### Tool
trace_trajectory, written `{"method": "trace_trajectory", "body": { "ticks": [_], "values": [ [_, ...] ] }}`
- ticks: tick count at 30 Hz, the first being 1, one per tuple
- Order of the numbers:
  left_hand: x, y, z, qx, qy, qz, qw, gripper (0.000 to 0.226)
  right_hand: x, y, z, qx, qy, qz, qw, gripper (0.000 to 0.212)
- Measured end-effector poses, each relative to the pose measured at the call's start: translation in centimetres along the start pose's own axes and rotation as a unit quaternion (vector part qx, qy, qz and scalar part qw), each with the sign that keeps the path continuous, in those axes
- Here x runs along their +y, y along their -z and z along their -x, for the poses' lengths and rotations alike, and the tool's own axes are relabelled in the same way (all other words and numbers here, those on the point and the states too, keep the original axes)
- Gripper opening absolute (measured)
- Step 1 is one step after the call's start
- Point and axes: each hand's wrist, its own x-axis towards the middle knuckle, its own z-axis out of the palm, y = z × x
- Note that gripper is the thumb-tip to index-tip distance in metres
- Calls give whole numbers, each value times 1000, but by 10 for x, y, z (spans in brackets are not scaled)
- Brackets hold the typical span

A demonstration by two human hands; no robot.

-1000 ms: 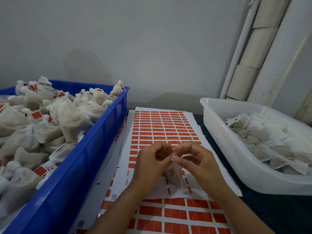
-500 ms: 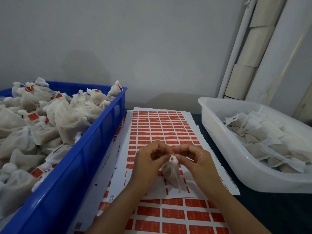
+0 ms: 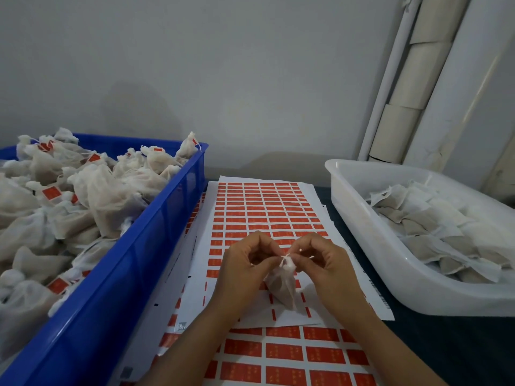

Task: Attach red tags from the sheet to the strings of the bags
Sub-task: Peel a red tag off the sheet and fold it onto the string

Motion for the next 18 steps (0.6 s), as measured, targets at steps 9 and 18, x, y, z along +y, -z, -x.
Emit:
{"method": "trace_trajectory", "body": {
  "ticks": [9,18],
  "values": [
    [-1,-3,0,-45,31,52,997,12,2,-6,1,20,-110,-151,982,8],
    [1,1,1,-139,73,127,979,26,3,-7,1,21,-164,-289,943,10]
  ]
}}
